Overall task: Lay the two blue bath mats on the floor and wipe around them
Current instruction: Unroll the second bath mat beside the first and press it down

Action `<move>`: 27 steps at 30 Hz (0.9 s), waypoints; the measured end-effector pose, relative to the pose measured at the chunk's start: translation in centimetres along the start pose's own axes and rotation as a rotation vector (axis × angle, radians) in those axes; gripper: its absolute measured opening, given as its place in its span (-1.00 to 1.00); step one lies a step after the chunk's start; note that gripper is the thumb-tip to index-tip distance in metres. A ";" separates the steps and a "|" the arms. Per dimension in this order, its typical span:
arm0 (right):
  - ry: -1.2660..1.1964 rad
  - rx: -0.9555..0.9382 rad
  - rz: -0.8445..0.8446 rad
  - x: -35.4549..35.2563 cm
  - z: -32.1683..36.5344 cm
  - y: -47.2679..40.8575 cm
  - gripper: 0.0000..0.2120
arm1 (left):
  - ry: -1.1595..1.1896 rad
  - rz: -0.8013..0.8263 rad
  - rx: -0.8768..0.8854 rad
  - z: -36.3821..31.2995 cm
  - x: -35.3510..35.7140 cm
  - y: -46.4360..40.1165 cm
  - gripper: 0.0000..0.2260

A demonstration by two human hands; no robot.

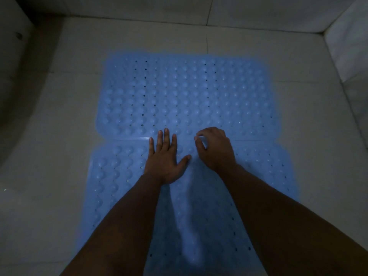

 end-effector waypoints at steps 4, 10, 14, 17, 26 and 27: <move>-0.016 -0.019 0.039 0.4 2.8 0.2 -0.70 | 0.101 -0.151 0.054 0.8 -2.9 0.4 -0.26; 0.273 -0.097 0.115 6.6 3.6 2.5 -0.41 | 0.059 -0.356 -0.018 0.9 -3.3 -0.2 -0.47; 0.386 -0.154 0.094 7.8 2.8 3.4 -0.29 | 0.029 -0.400 -0.025 2.1 -2.9 -0.5 -0.50; 0.395 -0.153 0.121 8.0 3.0 4.0 -0.27 | 0.001 -0.378 -0.012 2.4 -2.5 -0.2 -0.51; 0.379 -0.130 0.144 7.4 3.1 3.8 -0.26 | -0.042 -0.334 0.007 2.3 -3.5 -0.6 -0.54; 0.378 -0.130 0.145 7.4 3.1 3.7 -0.26 | -0.045 -0.334 0.008 2.4 -3.6 -0.5 -0.54</move>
Point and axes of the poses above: each hand's wrist, its own y-axis away from the middle knuckle, its own x-axis out of the palm, z = x × y, the point moved 1 cm from there along -y, towards the middle knuckle, and after that the axes turned 8 degrees about y, right-handed, at the moved point
